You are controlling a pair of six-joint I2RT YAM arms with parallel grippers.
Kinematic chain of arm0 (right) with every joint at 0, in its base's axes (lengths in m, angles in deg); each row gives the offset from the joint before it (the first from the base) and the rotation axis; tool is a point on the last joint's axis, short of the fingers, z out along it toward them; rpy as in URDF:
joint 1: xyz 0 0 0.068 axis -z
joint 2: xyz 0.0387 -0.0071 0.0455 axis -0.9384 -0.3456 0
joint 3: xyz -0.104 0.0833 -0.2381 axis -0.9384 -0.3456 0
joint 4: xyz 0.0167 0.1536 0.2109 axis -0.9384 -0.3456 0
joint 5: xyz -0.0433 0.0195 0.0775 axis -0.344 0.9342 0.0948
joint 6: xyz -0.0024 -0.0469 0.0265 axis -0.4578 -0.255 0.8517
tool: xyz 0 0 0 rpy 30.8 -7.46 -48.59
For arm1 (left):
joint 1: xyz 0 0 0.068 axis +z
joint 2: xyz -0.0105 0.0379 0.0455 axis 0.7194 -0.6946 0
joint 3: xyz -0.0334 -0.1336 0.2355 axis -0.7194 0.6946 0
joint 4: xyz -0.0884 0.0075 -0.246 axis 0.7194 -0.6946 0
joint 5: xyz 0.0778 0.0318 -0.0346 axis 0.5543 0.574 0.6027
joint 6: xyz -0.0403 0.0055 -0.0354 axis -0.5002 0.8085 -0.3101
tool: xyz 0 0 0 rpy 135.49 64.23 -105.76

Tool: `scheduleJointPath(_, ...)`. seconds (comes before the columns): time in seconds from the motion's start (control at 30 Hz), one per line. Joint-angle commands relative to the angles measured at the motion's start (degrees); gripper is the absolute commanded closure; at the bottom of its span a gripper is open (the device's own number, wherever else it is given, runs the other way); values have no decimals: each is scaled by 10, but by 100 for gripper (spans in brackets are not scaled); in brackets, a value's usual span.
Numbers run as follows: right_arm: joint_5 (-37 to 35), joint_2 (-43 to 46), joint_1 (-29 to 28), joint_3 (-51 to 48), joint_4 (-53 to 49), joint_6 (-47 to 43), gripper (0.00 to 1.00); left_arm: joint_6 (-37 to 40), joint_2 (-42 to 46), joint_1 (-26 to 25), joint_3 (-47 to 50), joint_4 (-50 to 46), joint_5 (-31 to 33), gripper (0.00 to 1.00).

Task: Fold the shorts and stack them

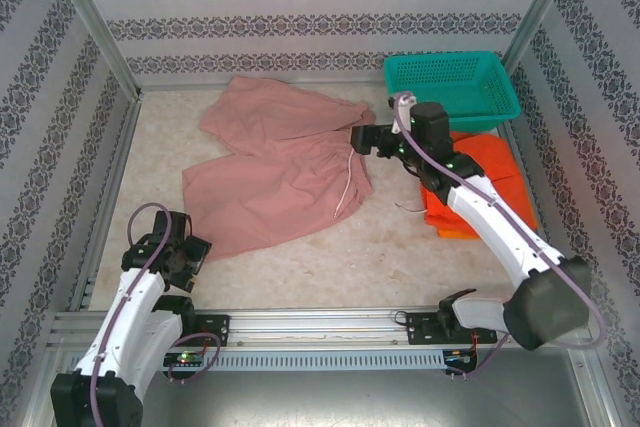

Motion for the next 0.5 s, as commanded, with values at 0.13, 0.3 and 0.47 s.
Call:
scheduleJointPath(0.13, 51, 71, 6, -60, 36, -52, 3, -13, -45, 5, 19, 85, 16, 40)
scheduleJointPath(0.3, 101, 97, 5, -85, 28, -121, 3, -1, -72, 6, 18, 123, 29, 46)
scheduleJointPath(0.47, 138, 95, -12, -84, -41, -247, 2, 11, -99, 6, 18, 152, 40, 66)
